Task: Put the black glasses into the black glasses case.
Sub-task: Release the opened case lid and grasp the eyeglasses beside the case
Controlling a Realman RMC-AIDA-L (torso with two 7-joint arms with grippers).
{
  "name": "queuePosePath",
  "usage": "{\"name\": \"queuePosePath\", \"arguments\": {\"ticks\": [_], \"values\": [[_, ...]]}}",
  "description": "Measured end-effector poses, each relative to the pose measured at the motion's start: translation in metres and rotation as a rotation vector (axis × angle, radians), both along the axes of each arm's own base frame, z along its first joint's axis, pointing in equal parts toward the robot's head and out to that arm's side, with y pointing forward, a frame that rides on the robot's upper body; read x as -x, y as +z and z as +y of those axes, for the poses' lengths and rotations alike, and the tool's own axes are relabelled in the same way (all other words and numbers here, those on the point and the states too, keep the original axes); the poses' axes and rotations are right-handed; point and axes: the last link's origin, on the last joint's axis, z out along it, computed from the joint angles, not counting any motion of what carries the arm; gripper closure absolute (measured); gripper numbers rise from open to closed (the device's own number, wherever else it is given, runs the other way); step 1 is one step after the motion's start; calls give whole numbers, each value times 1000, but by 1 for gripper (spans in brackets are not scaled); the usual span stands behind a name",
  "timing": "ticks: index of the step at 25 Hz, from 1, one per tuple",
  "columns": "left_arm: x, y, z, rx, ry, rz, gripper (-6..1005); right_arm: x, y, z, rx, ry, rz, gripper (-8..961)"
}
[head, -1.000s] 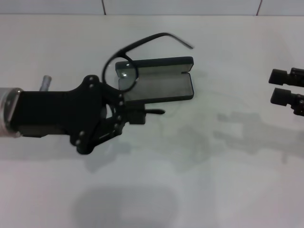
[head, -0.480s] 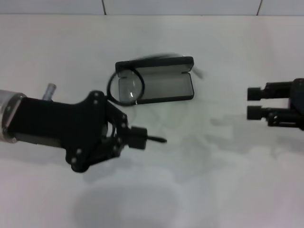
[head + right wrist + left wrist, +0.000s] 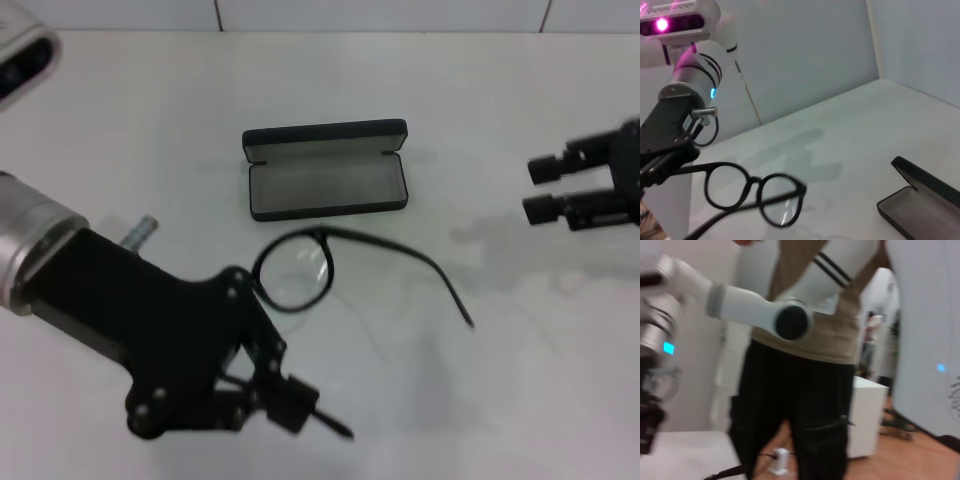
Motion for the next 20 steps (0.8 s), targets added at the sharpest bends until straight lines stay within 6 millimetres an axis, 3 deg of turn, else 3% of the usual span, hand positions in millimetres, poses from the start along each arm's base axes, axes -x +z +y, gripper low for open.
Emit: {"name": "queuePosePath", "arguments": {"ticks": [11,20], "values": [[-44,-28,-18,251,-199,10,972,61,15,30,108,144,-134,429],[-77,-45,-23,310,-295,-21,971,91,0,32,290,216,-199,429]]}}
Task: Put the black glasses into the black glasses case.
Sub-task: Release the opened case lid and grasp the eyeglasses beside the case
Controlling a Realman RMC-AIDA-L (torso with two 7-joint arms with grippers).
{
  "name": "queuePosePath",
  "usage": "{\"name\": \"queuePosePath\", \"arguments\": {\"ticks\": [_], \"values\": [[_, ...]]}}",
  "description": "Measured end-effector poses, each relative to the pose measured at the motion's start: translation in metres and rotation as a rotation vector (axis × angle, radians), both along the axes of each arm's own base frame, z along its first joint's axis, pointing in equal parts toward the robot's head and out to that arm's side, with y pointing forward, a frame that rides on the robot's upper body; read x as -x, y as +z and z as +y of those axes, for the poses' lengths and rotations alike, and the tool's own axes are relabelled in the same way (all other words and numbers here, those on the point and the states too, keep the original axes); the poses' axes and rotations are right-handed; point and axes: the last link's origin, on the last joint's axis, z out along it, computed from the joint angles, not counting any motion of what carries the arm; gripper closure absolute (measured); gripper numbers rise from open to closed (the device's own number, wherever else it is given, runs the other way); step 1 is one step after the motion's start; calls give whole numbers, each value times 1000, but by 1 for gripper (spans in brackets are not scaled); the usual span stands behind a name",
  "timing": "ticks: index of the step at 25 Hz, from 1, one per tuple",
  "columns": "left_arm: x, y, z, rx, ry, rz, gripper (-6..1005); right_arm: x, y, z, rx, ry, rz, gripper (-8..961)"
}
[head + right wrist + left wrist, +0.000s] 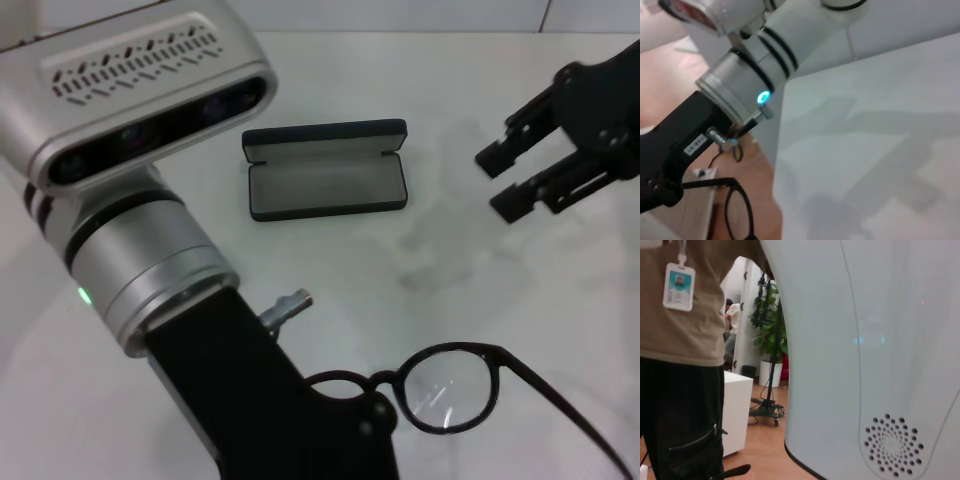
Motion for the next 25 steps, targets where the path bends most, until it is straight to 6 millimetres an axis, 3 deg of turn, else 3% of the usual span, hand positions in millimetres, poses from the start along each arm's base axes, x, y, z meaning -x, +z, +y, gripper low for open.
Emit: {"name": "queuePosePath", "arguments": {"ticks": [10,25], "values": [[-21,1,-4,8,-30,-83,970,33,-30,-17,199,77,-67,430],[-20,-8,-2,-8,0,-117,968,31,-26,-18,186,131,-51,431]]}}
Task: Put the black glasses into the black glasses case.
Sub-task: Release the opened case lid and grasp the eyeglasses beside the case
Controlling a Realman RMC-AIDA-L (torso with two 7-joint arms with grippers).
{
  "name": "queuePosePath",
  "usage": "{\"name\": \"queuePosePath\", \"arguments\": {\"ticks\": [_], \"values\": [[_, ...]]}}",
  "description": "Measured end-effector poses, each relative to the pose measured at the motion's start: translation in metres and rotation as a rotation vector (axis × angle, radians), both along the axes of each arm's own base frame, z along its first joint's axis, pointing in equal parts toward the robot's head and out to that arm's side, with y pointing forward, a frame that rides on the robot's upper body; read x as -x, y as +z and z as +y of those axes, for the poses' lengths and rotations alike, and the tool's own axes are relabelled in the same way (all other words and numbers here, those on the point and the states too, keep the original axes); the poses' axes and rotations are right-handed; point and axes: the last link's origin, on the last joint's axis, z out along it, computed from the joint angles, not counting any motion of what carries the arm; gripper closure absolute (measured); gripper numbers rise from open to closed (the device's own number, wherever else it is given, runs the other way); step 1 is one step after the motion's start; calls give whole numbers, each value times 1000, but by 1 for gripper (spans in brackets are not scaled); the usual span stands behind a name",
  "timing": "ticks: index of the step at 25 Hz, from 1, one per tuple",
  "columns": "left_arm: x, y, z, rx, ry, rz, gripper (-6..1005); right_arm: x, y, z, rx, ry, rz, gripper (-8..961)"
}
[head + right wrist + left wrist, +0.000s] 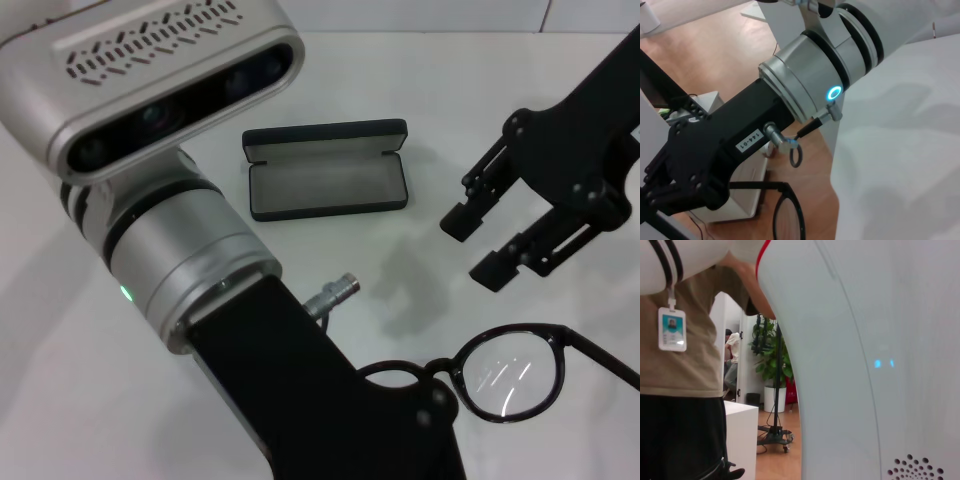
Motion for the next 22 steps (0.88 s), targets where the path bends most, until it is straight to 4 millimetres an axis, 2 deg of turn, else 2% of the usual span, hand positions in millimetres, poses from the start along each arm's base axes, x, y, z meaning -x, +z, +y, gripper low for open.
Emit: {"name": "queuePosePath", "arguments": {"ticks": [10,22], "values": [[3,-12,-8,-29,-66,-71,967,7,3,-4,46,45,-49,433],[9,-18,-3,-57,-62,-102,966,14,-16,-11,98,115,-93,434]]}}
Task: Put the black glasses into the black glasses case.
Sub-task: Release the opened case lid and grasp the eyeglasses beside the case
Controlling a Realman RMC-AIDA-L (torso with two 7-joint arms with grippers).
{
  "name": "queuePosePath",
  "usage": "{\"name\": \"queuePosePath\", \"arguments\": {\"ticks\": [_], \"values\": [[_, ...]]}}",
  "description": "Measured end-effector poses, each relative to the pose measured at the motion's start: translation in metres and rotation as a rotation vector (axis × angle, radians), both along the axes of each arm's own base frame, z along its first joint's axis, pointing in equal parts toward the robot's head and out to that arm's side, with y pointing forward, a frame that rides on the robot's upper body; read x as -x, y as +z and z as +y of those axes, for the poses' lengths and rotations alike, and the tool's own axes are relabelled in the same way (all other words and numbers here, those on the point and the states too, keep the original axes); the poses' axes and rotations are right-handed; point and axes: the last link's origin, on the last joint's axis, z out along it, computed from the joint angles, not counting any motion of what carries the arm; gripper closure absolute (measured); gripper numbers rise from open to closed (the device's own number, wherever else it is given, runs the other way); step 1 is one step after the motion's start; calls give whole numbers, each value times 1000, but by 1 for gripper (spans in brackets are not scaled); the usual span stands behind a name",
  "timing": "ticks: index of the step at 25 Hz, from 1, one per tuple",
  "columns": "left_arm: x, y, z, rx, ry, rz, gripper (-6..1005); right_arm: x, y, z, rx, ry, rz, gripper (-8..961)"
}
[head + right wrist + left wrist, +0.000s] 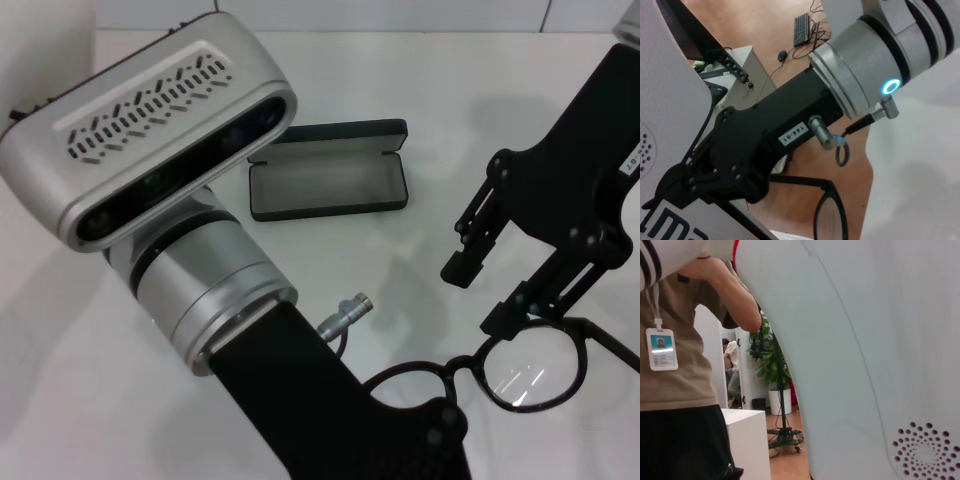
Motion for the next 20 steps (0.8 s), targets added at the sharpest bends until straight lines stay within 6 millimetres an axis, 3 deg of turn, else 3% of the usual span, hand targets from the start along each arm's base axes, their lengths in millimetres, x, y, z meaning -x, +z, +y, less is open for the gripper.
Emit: {"name": "queuePosePath", "arguments": {"ticks": [11,20], "values": [[-5,-7,8,-48,-17,-9,965,5,-19,-7,33,37,-36,436],[-4,-7,8,-52,-14,-7,964,4,-24,-10,59,26,-46,438]]}}
